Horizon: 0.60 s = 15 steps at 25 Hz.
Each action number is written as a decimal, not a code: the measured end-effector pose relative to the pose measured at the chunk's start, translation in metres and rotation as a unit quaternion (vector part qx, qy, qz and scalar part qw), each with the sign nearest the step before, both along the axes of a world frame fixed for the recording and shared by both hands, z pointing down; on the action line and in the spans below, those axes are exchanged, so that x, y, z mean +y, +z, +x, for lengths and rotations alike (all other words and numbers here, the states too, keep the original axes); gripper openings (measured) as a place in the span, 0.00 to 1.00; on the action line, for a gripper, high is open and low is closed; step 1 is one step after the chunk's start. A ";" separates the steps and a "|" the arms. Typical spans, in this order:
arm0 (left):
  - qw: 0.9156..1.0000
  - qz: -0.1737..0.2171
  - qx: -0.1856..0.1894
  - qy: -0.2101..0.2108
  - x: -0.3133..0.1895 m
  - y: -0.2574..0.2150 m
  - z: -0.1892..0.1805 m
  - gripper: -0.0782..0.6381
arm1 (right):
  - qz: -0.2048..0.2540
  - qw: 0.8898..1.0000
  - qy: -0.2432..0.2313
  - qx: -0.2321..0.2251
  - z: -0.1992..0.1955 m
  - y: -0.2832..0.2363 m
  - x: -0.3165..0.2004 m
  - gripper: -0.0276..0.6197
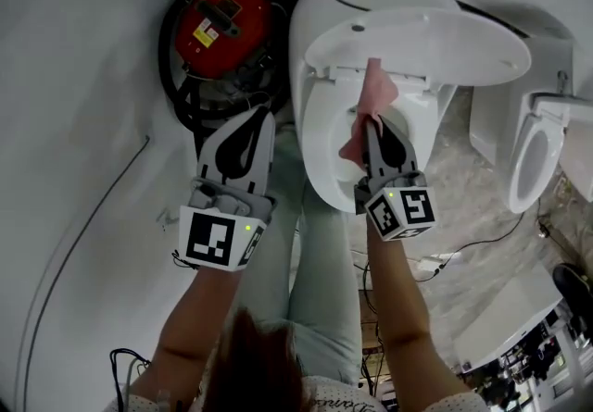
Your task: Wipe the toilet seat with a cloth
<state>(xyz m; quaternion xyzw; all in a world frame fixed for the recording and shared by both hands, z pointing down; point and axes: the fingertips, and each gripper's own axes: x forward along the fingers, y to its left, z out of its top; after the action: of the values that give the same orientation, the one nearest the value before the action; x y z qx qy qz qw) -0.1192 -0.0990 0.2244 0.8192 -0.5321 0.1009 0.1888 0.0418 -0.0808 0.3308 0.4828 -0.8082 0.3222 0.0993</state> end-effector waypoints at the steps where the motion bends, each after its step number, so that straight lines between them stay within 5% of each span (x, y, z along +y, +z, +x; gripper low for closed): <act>1: 1.000 -0.002 -0.002 0.000 0.000 0.010 0.000 0.11 | -0.002 1.000 -0.003 0.001 -0.003 0.013 -0.002 0.09; 15: 1.000 0.004 -0.028 -0.008 -0.011 0.091 -0.004 0.11 | -0.036 0.994 -0.078 0.069 -0.032 0.137 -0.006 0.11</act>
<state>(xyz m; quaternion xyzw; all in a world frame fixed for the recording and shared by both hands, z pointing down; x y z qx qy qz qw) -0.1236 -0.1103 0.3158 0.8125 -0.5440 0.1203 0.1716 0.0095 -0.0868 0.4678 0.4350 -0.8227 0.3084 0.1971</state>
